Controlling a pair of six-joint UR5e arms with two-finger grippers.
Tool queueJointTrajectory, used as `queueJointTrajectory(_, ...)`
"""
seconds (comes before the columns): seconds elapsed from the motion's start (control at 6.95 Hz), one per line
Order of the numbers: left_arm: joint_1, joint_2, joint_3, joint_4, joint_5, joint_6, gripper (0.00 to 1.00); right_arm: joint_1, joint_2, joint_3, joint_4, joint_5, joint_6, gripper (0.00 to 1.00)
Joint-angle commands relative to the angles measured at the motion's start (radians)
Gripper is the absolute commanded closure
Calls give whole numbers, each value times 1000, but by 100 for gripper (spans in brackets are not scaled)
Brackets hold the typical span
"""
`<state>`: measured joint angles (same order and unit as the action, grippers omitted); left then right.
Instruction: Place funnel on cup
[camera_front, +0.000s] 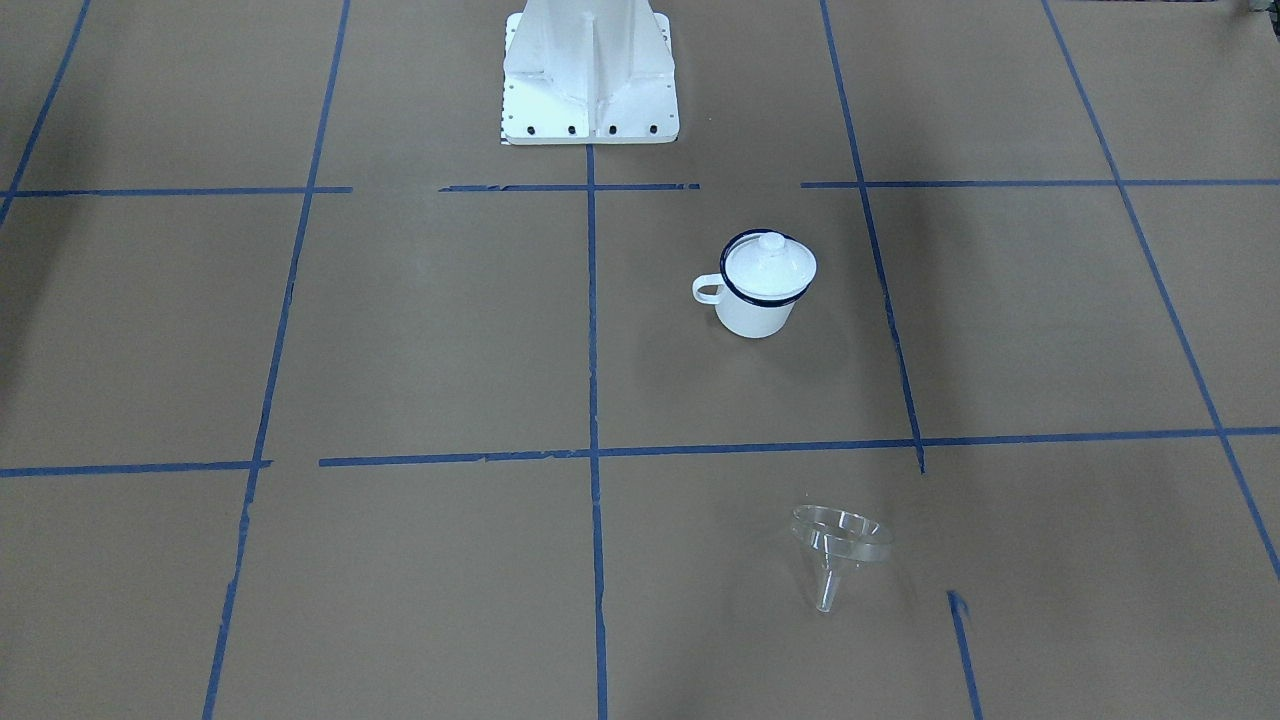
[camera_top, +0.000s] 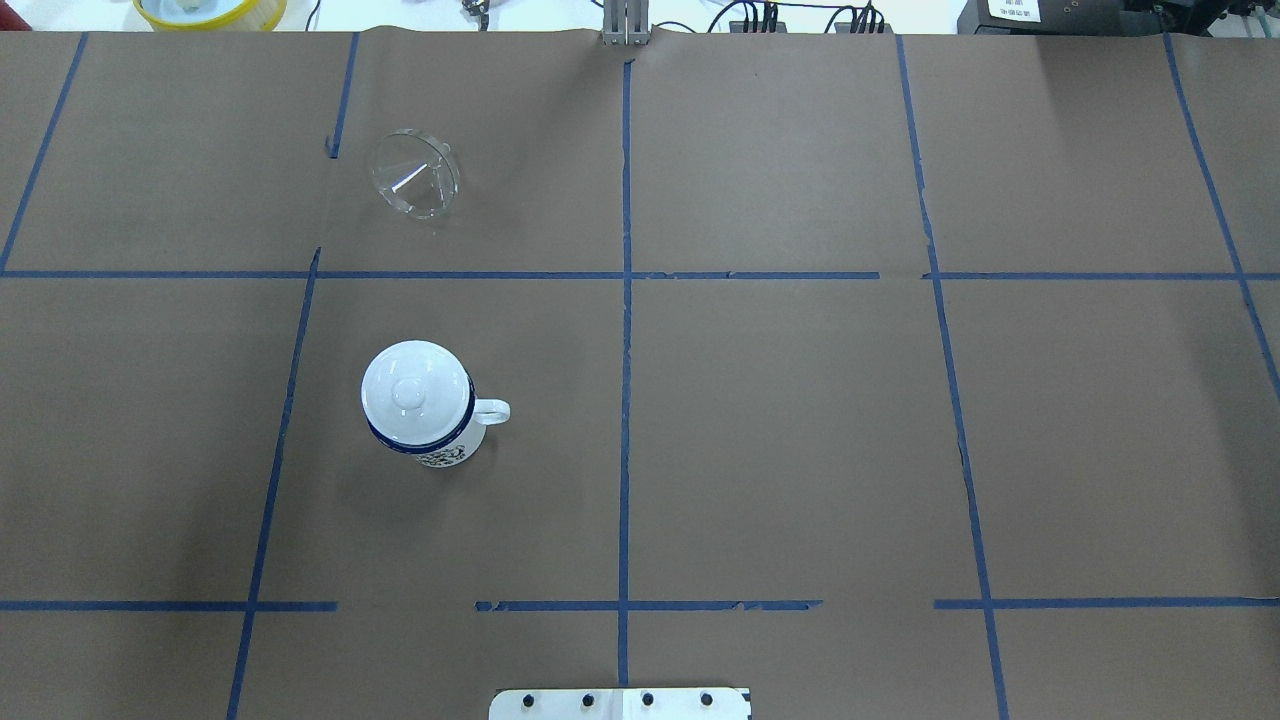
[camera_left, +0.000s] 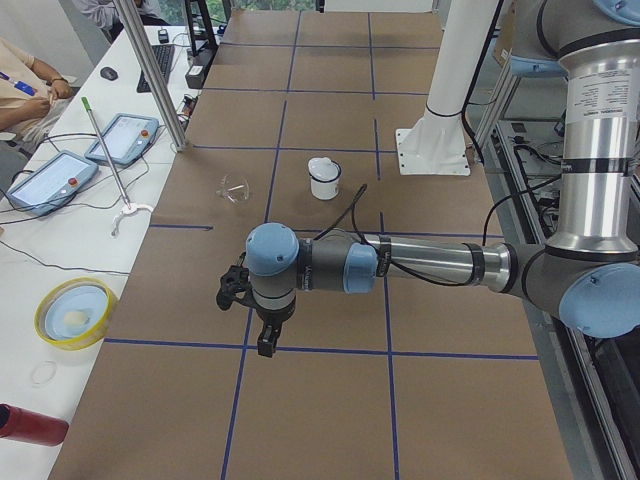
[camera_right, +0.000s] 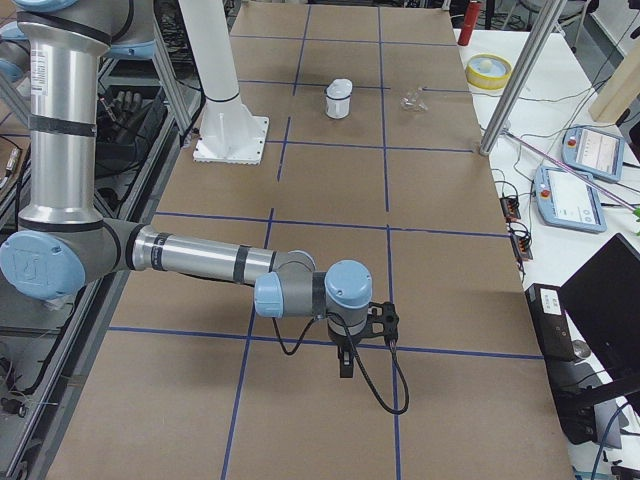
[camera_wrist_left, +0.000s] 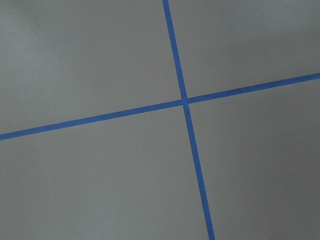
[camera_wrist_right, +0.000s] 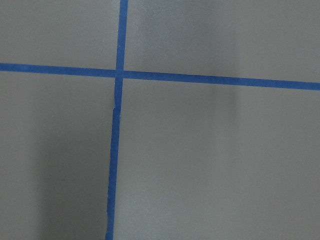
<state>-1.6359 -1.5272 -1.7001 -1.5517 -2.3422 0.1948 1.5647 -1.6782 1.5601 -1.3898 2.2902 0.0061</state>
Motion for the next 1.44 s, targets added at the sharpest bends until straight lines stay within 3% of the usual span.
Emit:
queueJointTrajectory(0.0, 1, 2, -25, 2, 1, 5, 0, 0, 0, 0, 0, 0, 0, 0)
queueJointTrajectory(0.43, 28, -45, -51, -36, 0, -3, 0, 0, 0, 0, 0, 0, 0, 0)
queueJointTrajectory(0.72, 54, -134, -62, -254, 3, -8, 0, 0, 0, 0, 0, 0, 0, 0)
queueJointTrajectory(0.86, 56, -172, -28, -459, -2, -15, 0, 0, 0, 0, 0, 0, 0, 0)
queueJointTrajectory(1.15, 170, -192, -68, -561, -35, -395, 0, 0, 0, 0, 0, 0, 0, 0)
queueJointTrajectory(1.3, 273, -189, -88, -671, -63, -438, 0, 0, 0, 0, 0, 0, 0, 0)
